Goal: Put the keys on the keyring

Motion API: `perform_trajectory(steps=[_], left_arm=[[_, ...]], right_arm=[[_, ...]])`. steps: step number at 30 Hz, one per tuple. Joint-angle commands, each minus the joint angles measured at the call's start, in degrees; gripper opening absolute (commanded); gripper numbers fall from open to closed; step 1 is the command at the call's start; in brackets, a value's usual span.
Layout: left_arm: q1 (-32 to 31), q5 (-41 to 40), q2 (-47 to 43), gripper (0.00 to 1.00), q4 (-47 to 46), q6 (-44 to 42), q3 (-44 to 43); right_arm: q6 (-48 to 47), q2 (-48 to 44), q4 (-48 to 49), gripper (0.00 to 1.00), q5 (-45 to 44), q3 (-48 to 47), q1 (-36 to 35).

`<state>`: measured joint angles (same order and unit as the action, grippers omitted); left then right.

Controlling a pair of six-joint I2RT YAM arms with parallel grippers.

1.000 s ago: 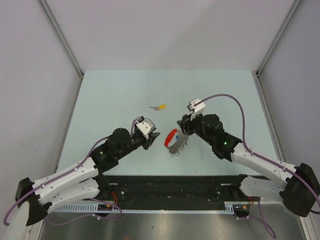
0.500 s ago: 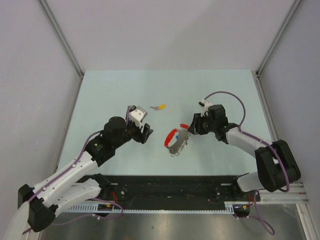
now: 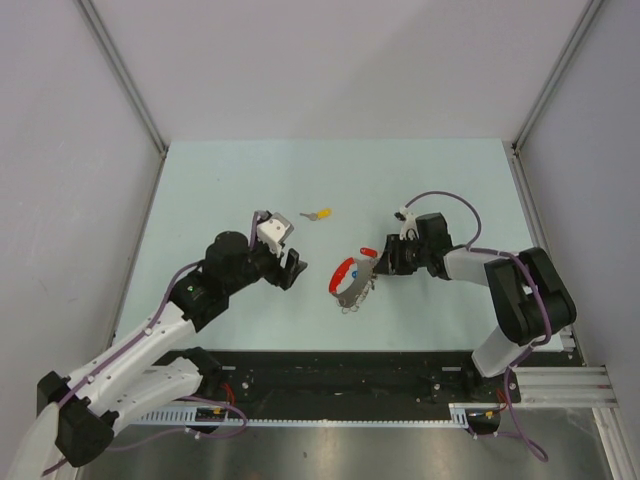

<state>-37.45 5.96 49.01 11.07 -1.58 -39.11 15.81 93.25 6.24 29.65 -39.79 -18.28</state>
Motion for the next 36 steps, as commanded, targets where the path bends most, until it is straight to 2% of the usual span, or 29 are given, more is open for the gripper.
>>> perform_trajectory(steps=[1,9,11,12,18,24,27,29,35,36], left_arm=[[0.71,2.66,-0.67,0.76,-0.70,-0.52,0.35],[1.33,4.15,-1.02,0.77,-0.79,-0.35,0.27],[1.59,4.33,-1.11,0.77,-0.79,-0.26,0.27],[1.77,4.41,-1.29,0.77,-0.87,-0.17,0.27],[2.29,5.12,-1.90,0.77,-0.96,0.18,0.44],[2.65,4.86,-3.13,0.78,-0.96,0.27,0.79],[2.82,3.98,-4.19,0.78,-0.96,0.53,1.06],[3.09,3.36,-4.71,0.78,-0.79,0.70,1.14],[3.18,2.57,-5.15,0.78,-0.26,0.71,1.14],[3.26,2.66,-5.33,0.79,-0.17,0.71,1.14]], right_arm=[[-1.66,1.75,4.57,0.41,1.64,-1.87,0.44],[-3.24,3.43,6.59,0.35,3.13,-1.87,0.44],[-3.51,3.51,6.94,0.31,3.14,-1.78,0.44],[-3.60,3.34,6.94,0.24,3.13,-1.87,0.35],[-5.18,-0.79,5.02,0.01,1.47,-2.13,-2.01],[-8.08,-7.37,0.35,0.00,-6.43,-3.80,-9.65],[-9.48,-8.26,-0.70,0.00,-11.87,-5.38,-16.06],[-9.40,-7.22,-1.05,0.00,-13.03,-6.87,-19.58],[-6.76,-0.18,0.09,0.00,-11.63,-8.99,-23.89],[-6.67,0.78,-0.35,0.03,-11.20,-10.03,-24.51]])
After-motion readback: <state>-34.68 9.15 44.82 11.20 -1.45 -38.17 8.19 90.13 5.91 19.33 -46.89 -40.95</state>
